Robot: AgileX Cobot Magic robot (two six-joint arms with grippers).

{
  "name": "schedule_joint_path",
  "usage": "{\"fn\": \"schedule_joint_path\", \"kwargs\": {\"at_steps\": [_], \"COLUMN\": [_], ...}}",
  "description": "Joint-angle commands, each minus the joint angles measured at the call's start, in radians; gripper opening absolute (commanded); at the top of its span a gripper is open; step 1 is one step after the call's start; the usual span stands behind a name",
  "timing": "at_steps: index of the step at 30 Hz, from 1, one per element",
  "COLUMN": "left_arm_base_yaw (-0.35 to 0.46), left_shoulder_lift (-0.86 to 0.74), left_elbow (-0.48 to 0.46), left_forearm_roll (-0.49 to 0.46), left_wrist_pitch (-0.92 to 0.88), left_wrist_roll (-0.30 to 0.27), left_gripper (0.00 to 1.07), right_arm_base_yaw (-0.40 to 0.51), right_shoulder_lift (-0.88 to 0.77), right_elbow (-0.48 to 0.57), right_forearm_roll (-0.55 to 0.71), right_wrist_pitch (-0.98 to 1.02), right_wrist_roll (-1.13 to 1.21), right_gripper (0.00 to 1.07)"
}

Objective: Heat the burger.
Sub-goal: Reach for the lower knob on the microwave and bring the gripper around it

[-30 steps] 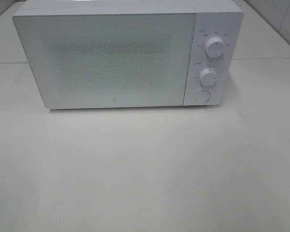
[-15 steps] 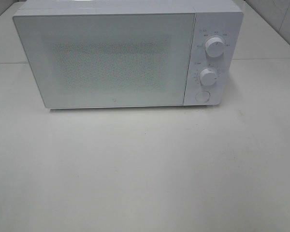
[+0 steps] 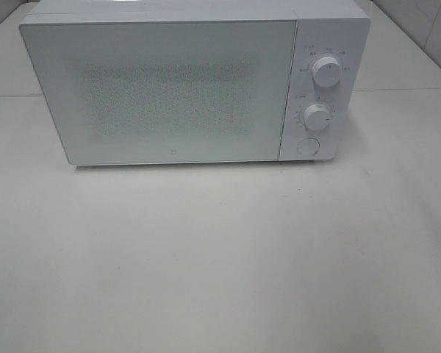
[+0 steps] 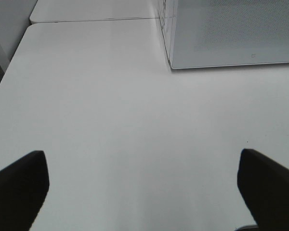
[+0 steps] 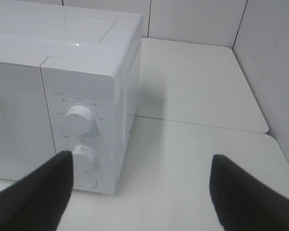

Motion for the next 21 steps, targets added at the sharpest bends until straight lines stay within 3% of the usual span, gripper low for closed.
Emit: {"fn": "schedule_joint_path", "kwargs": {"at_steps": [1,10,21], "left_arm_base_yaw": [0.002,0.002,0.002], "left_shoulder_lift": [-0.014,-0.014,-0.014], "left_elbow": [-0.001,-0.001,-0.001], "left_forearm_roll": [-0.004,-0.004,-0.004], "left_wrist_pitch": [-0.014,-0.014,-0.014], "left_wrist_roll": [0.000,0.000,0.000], "left_gripper": [1.00,1.00,1.00], "right_arm_base_yaw": [-0.004,-0.004,-0.004], "right_shoulder_lift": [0.036,0.194,0.423], "right_elbow": [0.018,0.100,0.103], "right_forearm_roll": [-0.008,-0.001,0.018], "right_wrist_pitch": [-0.104,-0.396,-0.530], "right_wrist_roll": [0.008,0.008,-0.027], "right_gripper": [0.74,0.75,0.75]}}
